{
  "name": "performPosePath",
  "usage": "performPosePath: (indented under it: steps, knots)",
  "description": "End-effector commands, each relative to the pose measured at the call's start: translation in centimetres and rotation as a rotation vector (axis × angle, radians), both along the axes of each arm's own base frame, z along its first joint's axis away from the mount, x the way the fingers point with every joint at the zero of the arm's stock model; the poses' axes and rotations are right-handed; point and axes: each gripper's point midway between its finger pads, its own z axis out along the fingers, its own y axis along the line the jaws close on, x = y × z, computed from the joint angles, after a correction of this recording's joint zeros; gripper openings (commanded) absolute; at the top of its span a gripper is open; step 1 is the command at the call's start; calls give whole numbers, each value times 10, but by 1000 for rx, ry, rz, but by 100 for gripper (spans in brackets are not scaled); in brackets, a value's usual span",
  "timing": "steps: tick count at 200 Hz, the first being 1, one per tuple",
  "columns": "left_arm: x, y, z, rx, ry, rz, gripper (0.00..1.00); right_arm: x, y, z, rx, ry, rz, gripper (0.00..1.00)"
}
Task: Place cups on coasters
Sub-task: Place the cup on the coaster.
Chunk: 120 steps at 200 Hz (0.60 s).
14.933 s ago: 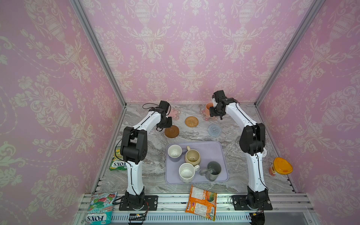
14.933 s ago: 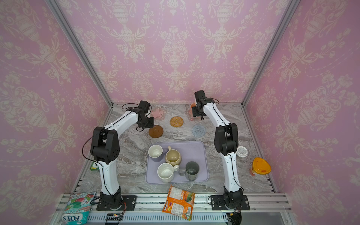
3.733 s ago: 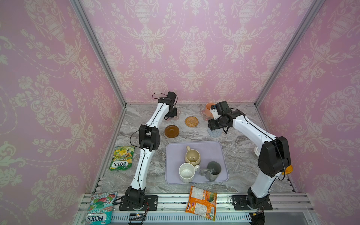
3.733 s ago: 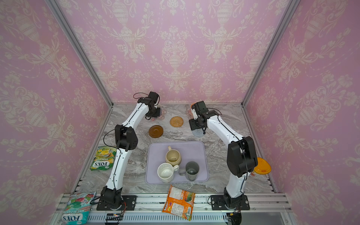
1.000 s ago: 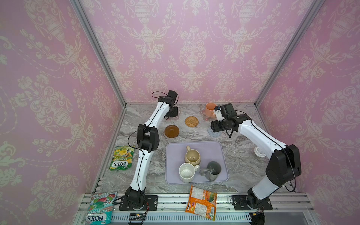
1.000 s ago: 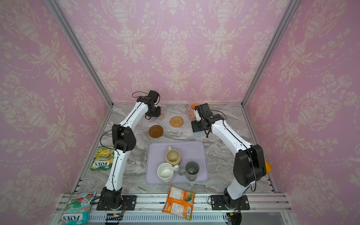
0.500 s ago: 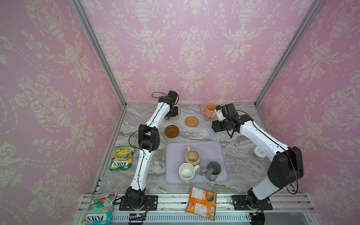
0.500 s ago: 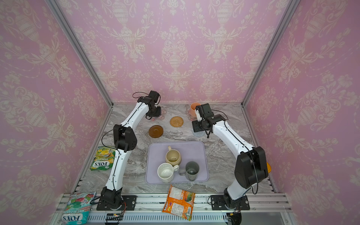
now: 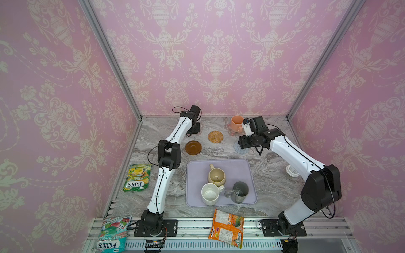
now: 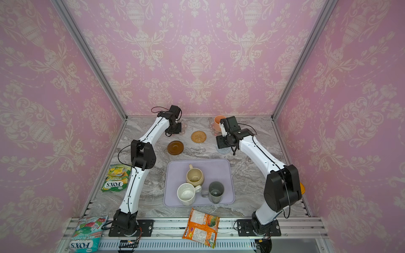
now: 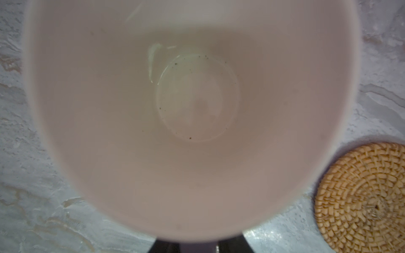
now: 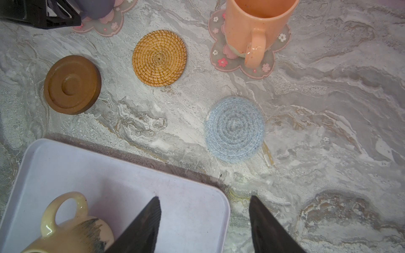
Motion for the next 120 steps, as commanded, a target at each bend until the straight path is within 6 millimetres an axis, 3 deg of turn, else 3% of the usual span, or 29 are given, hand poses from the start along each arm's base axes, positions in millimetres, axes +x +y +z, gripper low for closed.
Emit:
performPosePath:
  steps: [1,42,120]
  knots:
    - [3,0,4,20,-19,14,24,1,-7,0,-16,-5,-12,66]
    - [-1,1,10,33,-17,3,17,1,-6,2,-1,-7,-16,66]
    - [-13,6,14,47,-2,1,15,-2,-6,5,11,-13,-21,66]
